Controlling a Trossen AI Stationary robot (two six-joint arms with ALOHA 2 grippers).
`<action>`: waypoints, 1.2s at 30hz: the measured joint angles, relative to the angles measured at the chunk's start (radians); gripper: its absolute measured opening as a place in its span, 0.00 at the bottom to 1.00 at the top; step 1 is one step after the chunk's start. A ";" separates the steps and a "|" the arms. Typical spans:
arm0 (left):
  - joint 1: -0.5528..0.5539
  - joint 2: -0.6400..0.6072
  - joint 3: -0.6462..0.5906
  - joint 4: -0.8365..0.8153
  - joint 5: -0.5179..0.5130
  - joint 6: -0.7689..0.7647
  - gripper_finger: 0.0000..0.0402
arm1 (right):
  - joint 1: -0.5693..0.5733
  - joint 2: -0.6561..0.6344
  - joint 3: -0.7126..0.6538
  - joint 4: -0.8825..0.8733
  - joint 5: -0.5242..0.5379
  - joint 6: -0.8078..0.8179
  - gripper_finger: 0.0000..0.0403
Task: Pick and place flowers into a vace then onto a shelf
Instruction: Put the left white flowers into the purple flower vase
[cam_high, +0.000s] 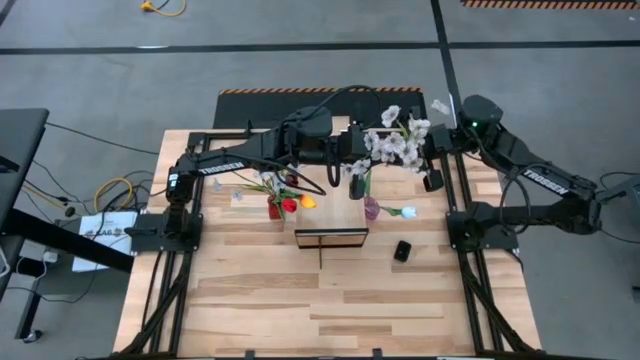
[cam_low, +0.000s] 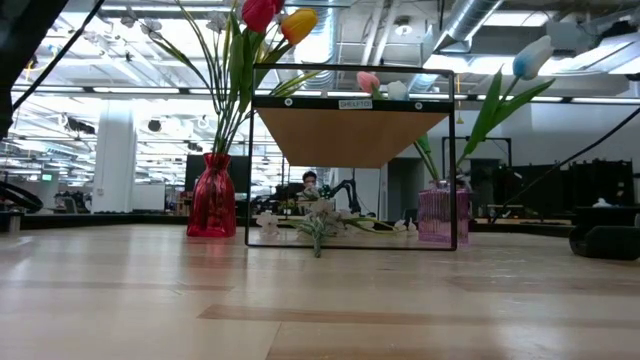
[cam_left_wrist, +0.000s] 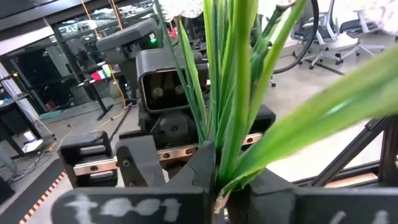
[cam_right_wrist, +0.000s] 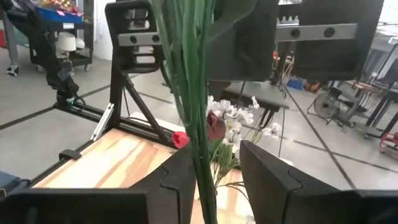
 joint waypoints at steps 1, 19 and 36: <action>0.000 0.000 0.000 0.000 0.000 -0.004 0.00 | 0.000 0.000 0.000 -0.004 0.002 -0.011 0.26; 0.000 -0.002 0.000 0.012 0.027 -0.064 0.15 | 0.060 0.005 -0.001 -0.009 0.126 -0.108 0.01; -0.081 -0.132 0.103 -0.333 -0.256 -0.027 0.50 | -0.002 -0.001 0.028 -0.027 0.244 -0.087 0.00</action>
